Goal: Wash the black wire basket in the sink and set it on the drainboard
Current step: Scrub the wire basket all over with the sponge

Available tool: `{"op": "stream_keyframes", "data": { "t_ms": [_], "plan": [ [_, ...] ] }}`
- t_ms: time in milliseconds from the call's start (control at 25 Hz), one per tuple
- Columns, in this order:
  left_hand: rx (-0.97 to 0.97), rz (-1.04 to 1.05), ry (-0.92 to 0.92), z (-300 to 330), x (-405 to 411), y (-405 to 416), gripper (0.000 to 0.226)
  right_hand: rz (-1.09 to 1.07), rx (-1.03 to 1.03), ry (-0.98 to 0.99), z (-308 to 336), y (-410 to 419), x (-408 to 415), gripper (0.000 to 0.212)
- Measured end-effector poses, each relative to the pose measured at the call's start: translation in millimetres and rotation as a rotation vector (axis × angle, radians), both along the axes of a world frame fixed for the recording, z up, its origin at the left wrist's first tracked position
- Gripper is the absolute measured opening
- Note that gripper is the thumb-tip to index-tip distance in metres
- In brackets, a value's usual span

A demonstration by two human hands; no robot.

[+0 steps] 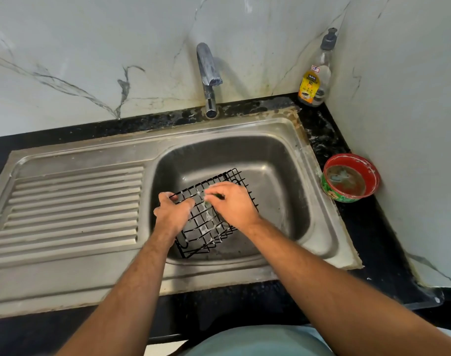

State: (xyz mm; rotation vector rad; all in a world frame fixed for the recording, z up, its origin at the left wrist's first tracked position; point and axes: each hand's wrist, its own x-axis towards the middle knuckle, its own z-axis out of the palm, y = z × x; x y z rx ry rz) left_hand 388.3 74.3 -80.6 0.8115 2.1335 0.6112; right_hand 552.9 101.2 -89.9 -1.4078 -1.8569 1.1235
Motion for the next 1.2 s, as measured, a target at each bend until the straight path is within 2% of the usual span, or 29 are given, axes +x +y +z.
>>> {"op": "stream_keyframes", "data": {
  "t_ms": [120,280,440,560,800,1000,1200],
  "plan": [
    [0.017,-0.012,0.005,0.8,3.0,-1.4,0.044,-0.021,0.013,-0.032,-4.0,-3.2,-7.0,0.009],
    [0.018,-0.013,0.023,2.5,5.8,-3.1,0.042,-0.045,-0.001,-0.083,-14.1,-21.9,8.2,0.012],
    [0.021,-0.029,0.04,4.9,10.4,-4.9,0.046,-0.005,0.111,-0.134,15.9,15.4,-4.0,0.016],
    [0.028,-0.046,0.048,7.7,10.0,-5.7,0.043,0.006,0.068,-0.173,28.3,39.1,-14.1,0.019],
    [0.022,-0.164,0.009,15.2,9.2,-10.8,0.045,-0.148,0.089,-0.096,6.5,-4.4,-0.5,0.013],
    [0.004,-0.113,-0.017,19.1,7.1,-11.0,0.043,-0.009,-0.075,-0.159,-1.0,-29.1,11.2,0.014],
    [0.021,-0.114,0.033,20.5,18.8,-12.3,0.041,-0.097,0.021,-0.004,14.5,2.0,10.2,0.011]
  ]
}}
